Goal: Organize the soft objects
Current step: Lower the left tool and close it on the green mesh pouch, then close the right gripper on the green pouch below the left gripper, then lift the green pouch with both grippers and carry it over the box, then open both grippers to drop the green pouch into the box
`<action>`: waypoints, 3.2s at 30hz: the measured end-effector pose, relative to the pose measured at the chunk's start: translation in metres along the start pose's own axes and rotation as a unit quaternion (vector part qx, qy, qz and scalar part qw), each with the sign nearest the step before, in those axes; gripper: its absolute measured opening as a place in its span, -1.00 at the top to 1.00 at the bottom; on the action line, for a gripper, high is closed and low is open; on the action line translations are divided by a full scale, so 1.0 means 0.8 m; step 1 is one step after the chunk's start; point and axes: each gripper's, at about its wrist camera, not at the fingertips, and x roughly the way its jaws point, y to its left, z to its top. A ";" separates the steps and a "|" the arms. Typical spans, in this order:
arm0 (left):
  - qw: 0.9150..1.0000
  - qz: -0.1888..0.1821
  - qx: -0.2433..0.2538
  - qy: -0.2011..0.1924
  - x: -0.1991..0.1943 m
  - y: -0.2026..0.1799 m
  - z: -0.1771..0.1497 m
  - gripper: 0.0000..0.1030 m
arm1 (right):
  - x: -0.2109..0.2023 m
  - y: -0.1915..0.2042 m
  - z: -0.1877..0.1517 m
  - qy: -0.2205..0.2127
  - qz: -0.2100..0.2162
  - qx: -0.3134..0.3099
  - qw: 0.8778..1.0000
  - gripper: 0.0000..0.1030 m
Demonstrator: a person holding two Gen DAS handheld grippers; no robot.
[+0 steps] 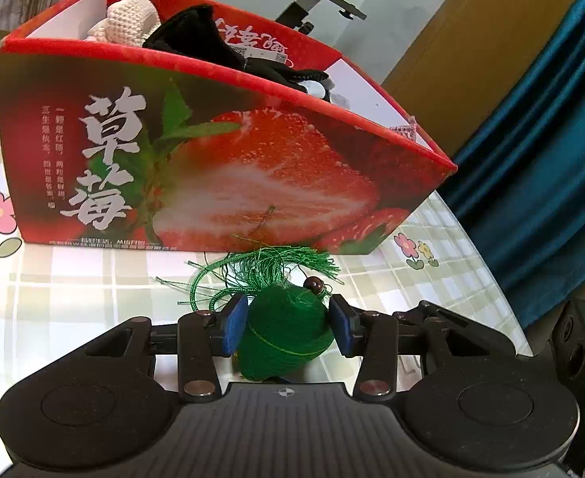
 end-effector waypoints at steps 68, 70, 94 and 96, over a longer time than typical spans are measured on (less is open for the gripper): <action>0.966 -0.003 0.033 -0.258 -0.184 -0.067 0.145 0.10 | -0.090 0.015 0.257 -0.186 0.103 -0.127 0.969 -0.07; 0.964 0.000 0.046 -0.261 -0.180 -0.068 0.159 0.10 | -0.084 0.011 0.273 -0.188 0.094 -0.127 0.969 -0.07; 0.972 0.106 0.072 -0.197 -0.110 -0.018 0.177 -0.61 | 0.052 -0.082 0.270 -0.085 -0.046 -0.009 0.995 -0.09; 0.970 0.120 0.071 -0.200 -0.110 -0.012 0.181 -0.72 | 0.060 -0.085 0.277 -0.074 -0.050 -0.002 0.996 -0.13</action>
